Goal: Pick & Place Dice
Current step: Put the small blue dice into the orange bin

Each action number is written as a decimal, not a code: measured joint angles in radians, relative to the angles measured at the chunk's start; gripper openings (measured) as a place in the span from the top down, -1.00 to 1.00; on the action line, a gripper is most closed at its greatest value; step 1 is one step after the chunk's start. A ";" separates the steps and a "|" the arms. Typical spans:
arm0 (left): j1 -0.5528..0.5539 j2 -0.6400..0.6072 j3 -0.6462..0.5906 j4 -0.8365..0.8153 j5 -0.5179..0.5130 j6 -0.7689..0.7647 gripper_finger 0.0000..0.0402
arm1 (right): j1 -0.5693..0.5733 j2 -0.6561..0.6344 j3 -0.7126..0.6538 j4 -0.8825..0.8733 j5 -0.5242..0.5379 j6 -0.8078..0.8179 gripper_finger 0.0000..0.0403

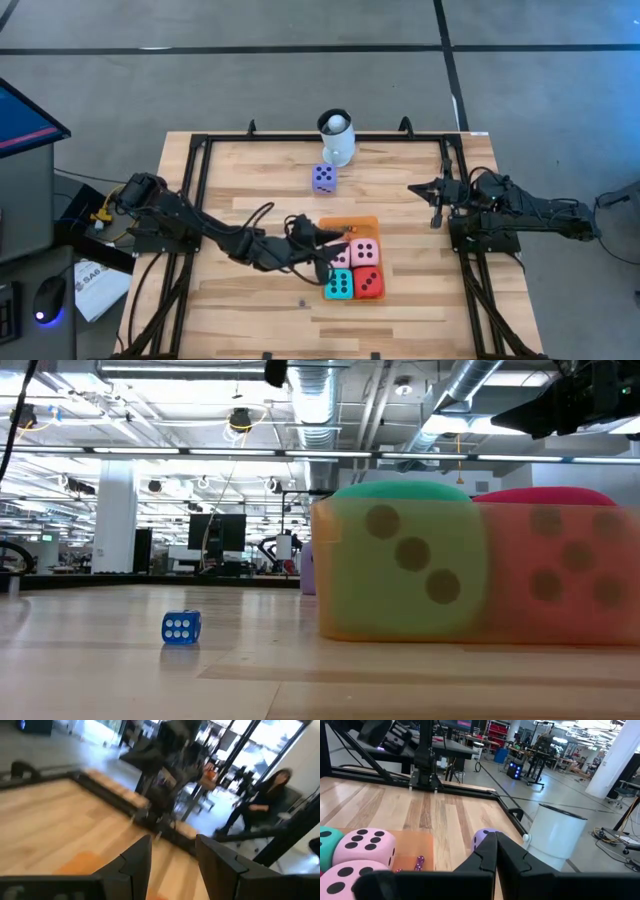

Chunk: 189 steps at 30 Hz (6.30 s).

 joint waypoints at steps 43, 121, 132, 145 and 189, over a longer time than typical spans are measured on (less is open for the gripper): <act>-0.003 0.205 0.490 -1.113 0.366 -0.306 0.28 | 0.000 0.000 0.000 -0.007 0.000 0.000 1.00; -0.116 0.206 0.209 -0.944 0.383 -0.333 0.28 | 0.000 0.000 0.000 -0.006 0.000 -0.001 1.00; -0.183 0.215 0.139 -0.900 0.384 -0.477 0.28 | 0.000 0.000 0.000 -0.006 0.000 -0.002 1.00; -0.183 0.357 0.140 -0.726 0.533 -0.455 0.28 | 0.000 0.000 0.000 0.000 0.000 -0.001 1.00; -0.209 0.286 0.140 -0.967 0.492 -0.560 0.28 | 0.000 0.000 0.000 -0.004 0.000 -0.001 1.00</act>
